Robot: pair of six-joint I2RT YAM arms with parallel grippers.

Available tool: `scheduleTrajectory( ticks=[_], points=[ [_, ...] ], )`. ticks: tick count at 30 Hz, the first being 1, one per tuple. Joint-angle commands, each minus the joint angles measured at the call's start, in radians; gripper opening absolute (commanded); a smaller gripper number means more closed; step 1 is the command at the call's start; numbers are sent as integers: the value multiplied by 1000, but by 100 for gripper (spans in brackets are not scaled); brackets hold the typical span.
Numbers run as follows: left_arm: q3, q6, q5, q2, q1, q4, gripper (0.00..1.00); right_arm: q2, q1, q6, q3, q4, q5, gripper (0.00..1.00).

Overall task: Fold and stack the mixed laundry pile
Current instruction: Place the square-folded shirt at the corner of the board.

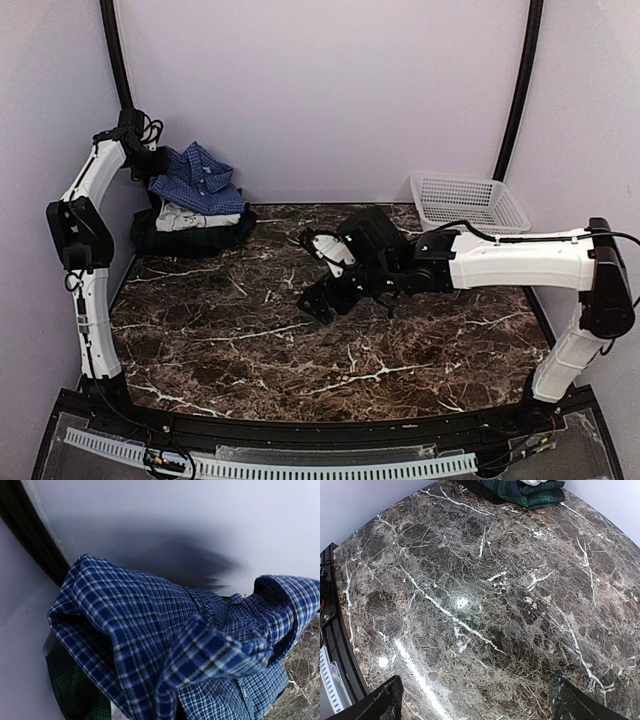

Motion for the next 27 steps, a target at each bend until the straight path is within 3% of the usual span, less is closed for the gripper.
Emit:
scheduleTrajectory(
  ticks=[1, 7, 11, 13, 15, 20, 25, 27],
  points=[
    [-34, 18, 23, 42, 33, 12, 0, 44, -5, -17, 62, -9, -14, 99],
    [-44, 11, 16, 120, 99, -15, 1, 63, -6, -17, 81, -22, -25, 99],
    [-52, 28, -47, 129, 103, 21, 16, 72, -6, -21, 88, -28, -31, 99],
    [-27, 19, -114, 131, 102, 20, 41, 80, -6, -21, 100, -39, -35, 99],
    [7, 14, -189, 130, 102, 7, 50, 82, -5, -21, 106, -44, -34, 99],
    [2, 19, -266, 59, 90, -10, 60, 75, -6, -23, 99, -42, -31, 99],
    [-29, 52, -286, -39, 5, 7, 78, 73, -7, -21, 93, -41, -28, 99],
    [-37, 59, -291, -62, -35, 11, 80, 66, -7, -17, 86, -38, -24, 99]
  ],
)
